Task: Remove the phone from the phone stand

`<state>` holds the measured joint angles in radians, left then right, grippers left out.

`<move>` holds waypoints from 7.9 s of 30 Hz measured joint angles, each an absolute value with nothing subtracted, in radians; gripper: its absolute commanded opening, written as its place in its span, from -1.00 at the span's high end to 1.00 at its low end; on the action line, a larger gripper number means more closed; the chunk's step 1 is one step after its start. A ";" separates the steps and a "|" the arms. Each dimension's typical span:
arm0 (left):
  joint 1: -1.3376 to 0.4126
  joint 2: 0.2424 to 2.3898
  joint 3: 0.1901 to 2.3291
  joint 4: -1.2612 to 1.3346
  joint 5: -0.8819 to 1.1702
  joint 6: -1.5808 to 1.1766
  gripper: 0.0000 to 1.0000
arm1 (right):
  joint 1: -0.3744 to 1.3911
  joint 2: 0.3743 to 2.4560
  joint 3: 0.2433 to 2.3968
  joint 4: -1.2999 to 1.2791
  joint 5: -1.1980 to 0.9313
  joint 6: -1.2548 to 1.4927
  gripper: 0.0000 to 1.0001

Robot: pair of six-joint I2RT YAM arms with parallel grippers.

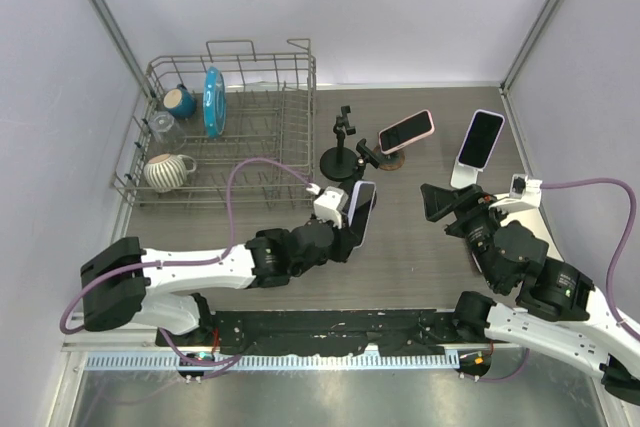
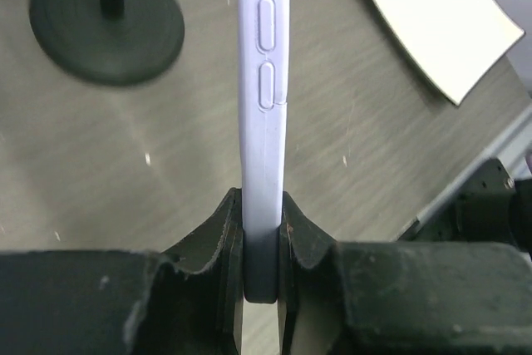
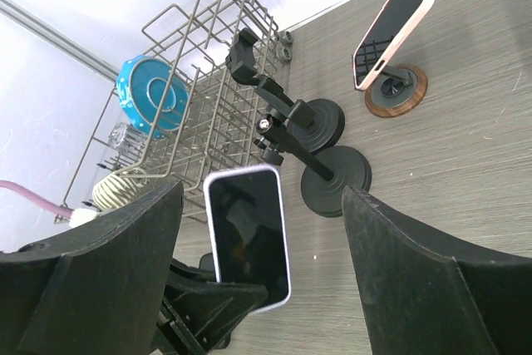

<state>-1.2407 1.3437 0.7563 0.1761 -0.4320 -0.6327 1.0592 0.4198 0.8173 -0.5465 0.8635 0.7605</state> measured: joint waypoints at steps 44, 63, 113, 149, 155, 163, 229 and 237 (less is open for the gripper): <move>-1.104 1.024 0.325 0.050 -0.314 -1.300 -0.60 | 1.059 0.399 0.773 -0.547 0.861 0.731 -0.64; -1.066 0.780 0.513 -0.317 -0.366 -1.137 -1.00 | 1.059 0.625 0.799 -0.546 0.762 0.683 -0.68; -0.312 0.546 0.798 -0.524 -0.231 -0.384 -1.00 | 0.015 1.610 0.930 0.306 -0.165 0.715 0.67; -0.299 0.547 0.776 -0.516 -0.175 -0.382 -1.00 | 0.015 0.812 0.991 -0.226 -0.110 0.480 0.99; -0.299 0.526 0.764 -0.513 -0.192 -0.376 -0.99 | 0.015 0.708 0.967 -0.394 -0.241 0.467 0.98; -0.299 0.526 0.762 -0.512 -0.200 -0.369 -0.99 | 0.022 0.714 0.883 -0.554 -0.477 0.458 0.98; -0.299 0.556 0.762 -0.512 -0.160 -0.359 -1.00 | 0.400 1.274 0.518 -0.212 -0.340 0.508 -0.22; -0.299 0.556 0.762 -0.512 -0.160 -0.359 -1.00 | 0.400 1.216 0.513 -0.270 -0.311 0.498 -0.38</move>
